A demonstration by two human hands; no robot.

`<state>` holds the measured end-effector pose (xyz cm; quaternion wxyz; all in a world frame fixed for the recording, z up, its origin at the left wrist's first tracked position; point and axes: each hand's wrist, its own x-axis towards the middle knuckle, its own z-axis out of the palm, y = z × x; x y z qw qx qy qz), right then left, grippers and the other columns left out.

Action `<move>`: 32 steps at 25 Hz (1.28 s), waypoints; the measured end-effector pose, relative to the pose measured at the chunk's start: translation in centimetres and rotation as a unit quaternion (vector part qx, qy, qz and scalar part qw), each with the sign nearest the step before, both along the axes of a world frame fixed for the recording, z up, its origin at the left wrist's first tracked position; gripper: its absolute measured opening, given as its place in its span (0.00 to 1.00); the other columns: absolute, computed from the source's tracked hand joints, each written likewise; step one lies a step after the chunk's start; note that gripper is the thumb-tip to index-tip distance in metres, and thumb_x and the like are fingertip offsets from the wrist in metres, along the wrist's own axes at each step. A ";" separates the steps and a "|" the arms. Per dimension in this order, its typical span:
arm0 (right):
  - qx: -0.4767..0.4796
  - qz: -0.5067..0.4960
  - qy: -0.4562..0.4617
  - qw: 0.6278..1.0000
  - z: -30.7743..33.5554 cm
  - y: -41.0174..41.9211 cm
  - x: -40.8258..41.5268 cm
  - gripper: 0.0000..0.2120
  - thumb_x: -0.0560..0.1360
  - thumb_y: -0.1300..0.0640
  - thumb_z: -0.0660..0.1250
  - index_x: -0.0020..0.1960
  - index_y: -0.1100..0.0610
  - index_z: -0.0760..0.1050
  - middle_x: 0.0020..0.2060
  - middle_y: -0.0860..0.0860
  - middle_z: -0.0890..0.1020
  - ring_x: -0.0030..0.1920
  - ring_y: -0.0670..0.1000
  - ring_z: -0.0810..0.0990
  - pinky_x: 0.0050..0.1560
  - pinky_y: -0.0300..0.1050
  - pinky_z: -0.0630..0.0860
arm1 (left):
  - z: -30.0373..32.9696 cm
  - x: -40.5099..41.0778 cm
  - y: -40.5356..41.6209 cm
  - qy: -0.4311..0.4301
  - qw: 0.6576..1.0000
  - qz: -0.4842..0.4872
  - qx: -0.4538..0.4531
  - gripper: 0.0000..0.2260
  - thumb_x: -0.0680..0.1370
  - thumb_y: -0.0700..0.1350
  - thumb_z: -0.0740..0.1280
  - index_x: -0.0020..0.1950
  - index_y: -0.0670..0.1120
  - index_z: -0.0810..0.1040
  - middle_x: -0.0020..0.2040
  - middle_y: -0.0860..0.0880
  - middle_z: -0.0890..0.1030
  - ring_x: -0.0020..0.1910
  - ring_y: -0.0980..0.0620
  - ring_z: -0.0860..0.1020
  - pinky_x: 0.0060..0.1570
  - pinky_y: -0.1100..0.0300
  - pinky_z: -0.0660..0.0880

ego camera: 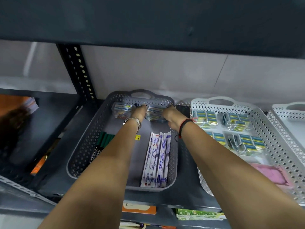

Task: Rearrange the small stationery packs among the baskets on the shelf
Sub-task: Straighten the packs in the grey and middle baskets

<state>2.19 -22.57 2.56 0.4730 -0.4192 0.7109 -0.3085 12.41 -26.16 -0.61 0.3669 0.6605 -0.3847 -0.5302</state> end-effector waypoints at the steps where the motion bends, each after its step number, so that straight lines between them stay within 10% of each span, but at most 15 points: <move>1: 0.009 -0.010 -0.026 1.000 -0.2 0.0 0.1 0.16 0.78 0.69 0.49 0.62 0.64 0.69 0.64 0.62 0.73 0.60 0.57 0.72 0.67 0.48 0.68 | -0.2 -0.1 0.1 0.019 1.000 0.005 0.000 0.24 0.80 0.49 0.55 0.71 0.37 0.62 0.72 0.36 0.64 0.71 0.38 0.63 0.70 0.45 0.61; 4: 0.028 -0.026 -0.067 0.997 -0.7 0.3 0.1 0.17 0.79 0.66 0.51 0.66 0.66 0.67 0.66 0.60 0.73 0.67 0.57 0.69 0.69 0.47 0.64 | -0.5 -0.2 0.3 0.062 0.998 0.010 -0.026 0.23 0.81 0.52 0.52 0.67 0.36 0.68 0.70 0.35 0.67 0.61 0.38 0.73 0.51 0.52 0.74; 7: 0.030 -0.021 -0.081 0.996 -1.0 0.3 0.3 0.16 0.79 0.65 0.52 0.65 0.66 0.68 0.63 0.59 0.75 0.65 0.57 0.72 0.67 0.47 0.67 | -0.8 0.5 -0.1 0.093 0.995 0.029 -0.021 0.20 0.81 0.54 0.49 0.47 0.44 0.75 0.59 0.41 0.78 0.52 0.48 0.78 0.30 0.64 0.64; 11: 0.046 -0.035 -0.096 0.994 -0.8 0.3 0.3 0.10 0.80 0.63 0.52 0.49 0.62 0.72 0.41 0.54 0.75 0.41 0.49 0.73 0.49 0.41 0.72 | -1.0 0.8 0.2 0.082 0.996 0.037 -0.009 0.22 0.81 0.57 0.46 0.33 0.48 0.64 0.33 0.51 0.65 0.31 0.58 0.64 0.27 0.68 0.64; 14: 0.051 -0.039 -0.121 0.991 -0.9 0.4 0.0 0.15 0.80 0.62 0.53 0.65 0.65 0.68 0.57 0.59 0.77 0.59 0.54 0.74 0.67 0.47 0.67 | -1.6 0.8 0.2 0.100 0.994 0.031 -0.016 0.25 0.80 0.58 0.46 0.59 0.42 0.72 0.46 0.46 0.75 0.45 0.54 0.74 0.45 0.65 0.72; 17: 0.045 -0.032 -0.143 0.988 -0.9 0.4 0.0 0.18 0.80 0.61 0.54 0.69 0.64 0.64 0.66 0.59 0.73 0.67 0.55 0.70 0.71 0.49 0.62 | -1.6 0.7 0.5 0.103 0.994 0.038 -0.027 0.30 0.79 0.60 0.46 0.75 0.42 0.55 0.76 0.46 0.59 0.74 0.49 0.58 0.75 0.53 0.54; 22: 0.026 -0.013 -0.132 0.991 0.3 1.1 0.0 0.15 0.80 0.64 0.54 0.65 0.66 0.68 0.64 0.60 0.75 0.65 0.57 0.72 0.70 0.48 0.66 | -1.1 0.0 1.6 0.097 0.992 0.059 -0.046 0.29 0.79 0.60 0.48 0.76 0.46 0.50 0.77 0.46 0.55 0.75 0.48 0.55 0.75 0.49 0.51; 26: -0.008 0.026 -0.127 0.992 2.5 3.2 -1.7 0.11 0.79 0.66 0.54 0.40 0.61 0.71 0.36 0.53 0.75 0.36 0.47 0.73 0.47 0.41 0.75 | 0.0 -0.5 3.8 0.033 0.996 0.055 -0.062 0.25 0.81 0.55 0.49 0.75 0.45 0.53 0.76 0.44 0.57 0.73 0.45 0.59 0.73 0.50 0.55; 32: -0.068 0.021 -0.039 0.997 2.7 8.3 -11.3 0.09 0.78 0.64 0.56 0.48 0.64 0.74 0.39 0.56 0.71 0.43 0.51 0.70 0.52 0.52 0.70 | 3.7 -4.2 9.4 -0.061 0.991 0.015 -0.118 0.19 0.81 0.53 0.51 0.60 0.43 0.73 0.61 0.44 0.75 0.64 0.46 0.69 0.61 0.56 0.65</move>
